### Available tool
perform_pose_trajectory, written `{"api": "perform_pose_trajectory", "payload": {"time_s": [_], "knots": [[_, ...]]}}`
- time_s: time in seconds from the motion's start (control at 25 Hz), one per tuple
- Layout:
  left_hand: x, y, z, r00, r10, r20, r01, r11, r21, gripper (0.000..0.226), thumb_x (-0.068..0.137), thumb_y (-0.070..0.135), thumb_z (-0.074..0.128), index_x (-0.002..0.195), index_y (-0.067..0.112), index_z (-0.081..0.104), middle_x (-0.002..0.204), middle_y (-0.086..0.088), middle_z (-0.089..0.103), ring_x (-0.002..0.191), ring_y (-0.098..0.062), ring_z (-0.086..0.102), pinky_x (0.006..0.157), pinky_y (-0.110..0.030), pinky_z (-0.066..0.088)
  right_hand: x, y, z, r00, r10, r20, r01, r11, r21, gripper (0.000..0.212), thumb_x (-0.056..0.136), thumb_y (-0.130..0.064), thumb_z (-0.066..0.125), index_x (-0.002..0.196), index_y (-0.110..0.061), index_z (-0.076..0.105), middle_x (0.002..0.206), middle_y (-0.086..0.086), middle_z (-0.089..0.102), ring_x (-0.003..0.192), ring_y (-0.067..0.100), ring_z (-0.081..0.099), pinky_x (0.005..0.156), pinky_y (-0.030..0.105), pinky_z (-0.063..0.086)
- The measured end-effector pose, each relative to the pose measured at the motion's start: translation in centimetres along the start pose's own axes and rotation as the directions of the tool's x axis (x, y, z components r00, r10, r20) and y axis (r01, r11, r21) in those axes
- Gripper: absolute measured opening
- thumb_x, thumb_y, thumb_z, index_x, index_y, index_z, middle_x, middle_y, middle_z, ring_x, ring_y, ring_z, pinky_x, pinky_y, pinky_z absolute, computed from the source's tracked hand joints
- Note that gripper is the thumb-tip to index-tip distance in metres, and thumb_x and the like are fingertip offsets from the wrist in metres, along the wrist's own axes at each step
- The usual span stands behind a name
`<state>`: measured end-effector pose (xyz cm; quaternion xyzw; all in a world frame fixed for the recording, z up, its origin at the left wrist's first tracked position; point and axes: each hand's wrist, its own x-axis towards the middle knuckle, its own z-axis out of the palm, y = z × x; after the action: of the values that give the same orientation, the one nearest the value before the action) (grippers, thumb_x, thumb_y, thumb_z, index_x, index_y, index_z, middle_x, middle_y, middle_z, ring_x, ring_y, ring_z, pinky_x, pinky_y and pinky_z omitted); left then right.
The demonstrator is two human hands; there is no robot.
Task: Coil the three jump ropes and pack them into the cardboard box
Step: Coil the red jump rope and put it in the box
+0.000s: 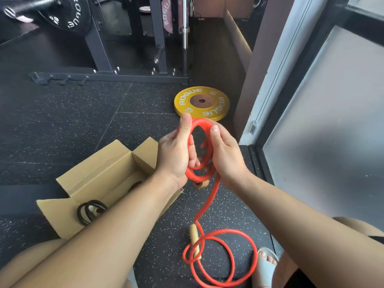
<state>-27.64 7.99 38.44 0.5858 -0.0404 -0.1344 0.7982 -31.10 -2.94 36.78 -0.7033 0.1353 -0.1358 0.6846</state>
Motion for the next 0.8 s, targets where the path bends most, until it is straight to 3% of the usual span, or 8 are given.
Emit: {"api": "perform_pose_trajectory", "payload": {"time_s": [0.24,0.36,0.48,0.6,0.64,0.72,0.8], "knots": [[0.2,0.8,0.0,0.959,-0.216,0.184,0.243,0.96,-0.137,0.064,0.086,0.077,0.038,0.063,0.017,0.046,0.037,0.002,0.03,0.031,-0.013,0.024,0.045,-0.024,0.031,1.2,-1.2,-1.6,0.993,0.12,0.002,-0.12,0.992,0.049,0.032,0.102,-0.05,0.051,0.101,-0.027,0.074,0.051,0.001,0.049,0.041,0.021,0.054,0.043,0.026,0.048],[0.0,0.4,-0.1,0.984,-0.126,0.127,0.133,0.99,-0.048,0.072,0.082,0.083,0.032,0.055,0.017,0.043,0.036,-0.001,0.031,0.031,-0.017,0.028,0.051,-0.028,0.041,0.4,-0.7,-0.9,0.995,0.095,0.023,-0.097,0.986,0.135,0.039,0.103,-0.054,0.044,0.1,-0.025,0.07,0.059,0.002,0.056,0.048,0.025,0.06,0.052,0.031,0.052],[-0.1,0.5,0.0,0.995,-0.09,0.034,0.091,0.996,-0.014,0.084,0.064,0.097,0.026,0.042,0.017,0.04,0.035,-0.006,0.034,0.033,-0.021,0.036,0.067,-0.045,0.053,-0.1,0.1,0.4,0.988,0.141,0.07,-0.156,0.927,0.342,0.04,0.099,-0.061,0.047,0.08,-0.034,0.069,0.066,0.001,0.052,0.061,0.027,0.057,0.063,0.037,0.051],[-0.1,0.4,0.4,0.994,-0.072,0.088,0.079,0.995,-0.069,0.088,0.062,0.096,0.019,0.047,0.013,0.044,0.038,-0.01,0.039,0.035,-0.025,0.044,0.066,-0.046,0.049,0.9,0.0,0.2,0.982,0.185,0.031,-0.182,0.896,0.405,0.035,0.091,-0.062,0.062,0.083,-0.029,0.07,0.064,0.005,0.04,0.055,0.019,0.039,0.052,0.027,0.037],[-0.2,0.3,0.6,0.988,-0.05,0.147,0.068,0.99,-0.121,0.088,0.063,0.095,0.024,0.055,0.01,0.048,0.04,-0.011,0.043,0.038,-0.026,0.05,0.067,-0.045,0.051,1.3,0.0,0.0,0.984,0.177,0.002,-0.162,0.895,0.416,0.039,0.087,-0.062,0.066,0.092,-0.024,0.073,0.067,0.011,0.036,0.053,0.019,0.035,0.049,0.026,0.034],[-0.2,-0.2,0.5,0.961,0.018,0.277,0.025,0.988,-0.151,0.091,0.052,0.095,0.055,0.078,0.007,0.056,0.05,-0.009,0.056,0.053,-0.027,0.063,0.071,-0.043,0.055,1.9,0.3,-0.3,0.986,0.157,-0.059,-0.117,0.896,0.428,0.054,0.084,-0.062,0.069,0.11,-0.015,0.073,0.072,0.011,0.033,0.055,0.017,0.031,0.048,0.026,0.032],[-0.2,-1.0,0.3,0.936,0.09,0.34,-0.07,0.995,-0.072,0.079,0.045,0.079,0.079,0.086,0.014,0.064,0.058,-0.005,0.063,0.061,-0.025,0.068,0.072,-0.041,0.057,1.9,0.7,-0.3,0.981,0.162,-0.104,-0.101,0.894,0.437,0.055,0.085,-0.062,0.068,0.11,-0.014,0.073,0.067,0.004,0.033,0.056,0.013,0.031,0.05,0.026,0.031]]}}
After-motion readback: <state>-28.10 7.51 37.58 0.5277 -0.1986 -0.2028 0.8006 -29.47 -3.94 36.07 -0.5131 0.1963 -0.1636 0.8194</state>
